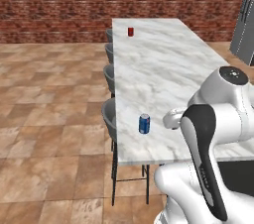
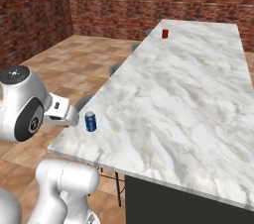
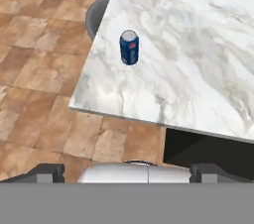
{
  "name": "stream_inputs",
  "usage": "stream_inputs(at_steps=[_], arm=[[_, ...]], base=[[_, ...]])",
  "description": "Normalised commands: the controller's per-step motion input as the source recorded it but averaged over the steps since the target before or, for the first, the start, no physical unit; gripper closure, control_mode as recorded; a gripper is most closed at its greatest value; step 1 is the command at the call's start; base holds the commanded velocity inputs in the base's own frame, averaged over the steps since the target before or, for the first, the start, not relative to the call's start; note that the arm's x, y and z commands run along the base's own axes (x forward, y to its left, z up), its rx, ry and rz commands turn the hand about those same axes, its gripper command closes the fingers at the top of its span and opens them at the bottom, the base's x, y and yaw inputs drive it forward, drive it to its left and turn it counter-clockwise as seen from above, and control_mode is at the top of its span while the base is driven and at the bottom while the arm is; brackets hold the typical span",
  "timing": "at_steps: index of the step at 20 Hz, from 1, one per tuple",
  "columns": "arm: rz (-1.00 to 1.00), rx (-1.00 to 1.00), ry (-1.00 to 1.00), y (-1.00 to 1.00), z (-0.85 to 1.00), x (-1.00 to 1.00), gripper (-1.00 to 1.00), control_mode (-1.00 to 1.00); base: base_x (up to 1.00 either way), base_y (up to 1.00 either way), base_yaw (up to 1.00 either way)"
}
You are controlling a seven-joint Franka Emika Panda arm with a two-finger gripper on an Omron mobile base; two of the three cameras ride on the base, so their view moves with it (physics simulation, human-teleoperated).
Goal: Four empty soda cans are scattered around the kitchen. Gather all the cans and cluster them next to the stove for recycling.
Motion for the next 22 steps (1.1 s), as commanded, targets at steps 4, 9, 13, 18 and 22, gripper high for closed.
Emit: stream_inputs(at_steps=[4, 9, 13, 18, 22], arm=[[0.00, 0.00, 0.00, 0.00, -0.16, 0.23, -1.00, -1.00], [0.00, 0.00, 0.00, 0.05, -0.02, 0.34, -1.00, -1.00], [0.00, 0.00, 0.04, 0.15, 0.00, 0.38, -1.00, -1.00], [0.00, 0.00, 0.04, 0.15, -0.02, 0.30, -1.00, -1.00], [0.00, 0.00, 0.03, 0.01, -0.07, 0.23, -1.00, -1.00]], base=[[0.00, 0.00, 0.00], [0.00, 0.00, 0.00], [0.00, 0.00, 0.00], [0.00, 0.00, 0.00], [0.00, 0.00, 0.00]])
